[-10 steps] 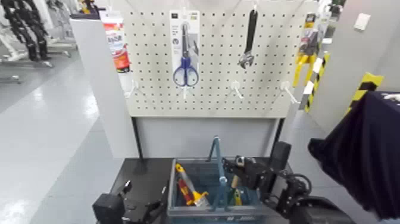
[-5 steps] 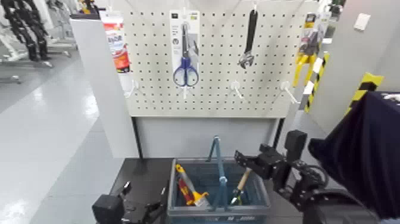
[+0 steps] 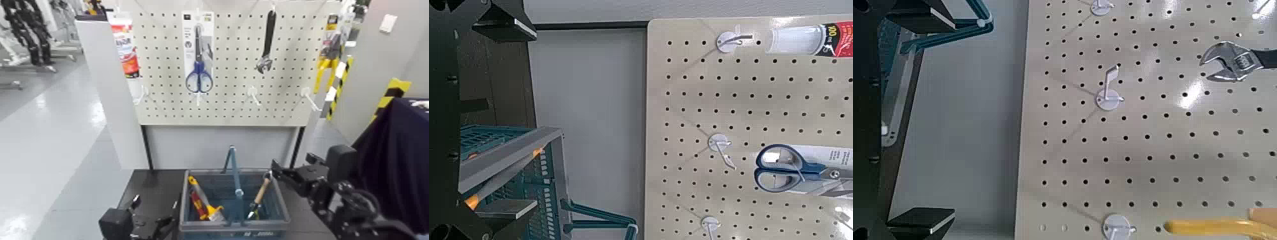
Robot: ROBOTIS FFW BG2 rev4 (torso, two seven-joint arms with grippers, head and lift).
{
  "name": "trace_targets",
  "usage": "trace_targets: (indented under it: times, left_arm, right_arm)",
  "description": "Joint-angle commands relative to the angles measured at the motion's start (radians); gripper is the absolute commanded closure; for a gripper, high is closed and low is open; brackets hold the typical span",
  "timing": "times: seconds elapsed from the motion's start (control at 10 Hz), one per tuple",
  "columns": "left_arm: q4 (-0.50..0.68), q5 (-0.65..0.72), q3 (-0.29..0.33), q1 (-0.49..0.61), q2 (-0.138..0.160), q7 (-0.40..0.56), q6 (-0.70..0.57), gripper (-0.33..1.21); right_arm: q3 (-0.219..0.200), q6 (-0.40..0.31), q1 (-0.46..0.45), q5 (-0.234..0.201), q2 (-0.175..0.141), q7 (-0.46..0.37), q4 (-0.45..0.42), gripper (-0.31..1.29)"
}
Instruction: Put the tool with the wooden handle into the crate.
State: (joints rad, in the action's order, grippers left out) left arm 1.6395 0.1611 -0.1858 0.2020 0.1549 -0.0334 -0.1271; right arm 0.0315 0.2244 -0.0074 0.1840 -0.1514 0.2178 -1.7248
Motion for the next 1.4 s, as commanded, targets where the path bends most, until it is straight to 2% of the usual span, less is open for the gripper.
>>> trace_targets:
  times: [0.1, 0.3, 0.5, 0.9, 1.4]
  left_arm:
    - [0.002, -0.002, 0.0, 0.001, -0.001, 0.0, 0.001, 0.13]
    - [0.003, -0.002, 0.002, 0.002, -0.001, 0.0, 0.003, 0.13]
    - [0.003, -0.003, 0.003, 0.004, -0.001, 0.0, 0.004, 0.13]
    - [0.005, -0.005, 0.006, 0.007, -0.003, 0.0, 0.006, 0.13]
    - [0.011, -0.006, 0.005, 0.005, 0.0, -0.002, 0.012, 0.13]
  right_arm:
    - [-0.028, -0.007, 0.11, -0.06, 0.015, -0.057, -0.125, 0.02]
    - [-0.05, -0.025, 0.185, -0.133, 0.039, -0.091, -0.165, 0.02]
    - [-0.055, -0.069, 0.259, -0.166, 0.059, -0.124, -0.194, 0.02]
    - [-0.051, -0.128, 0.351, -0.173, 0.102, -0.129, -0.214, 0.03]
    - [-0.041, -0.155, 0.368, -0.181, 0.119, -0.123, -0.206, 0.05]
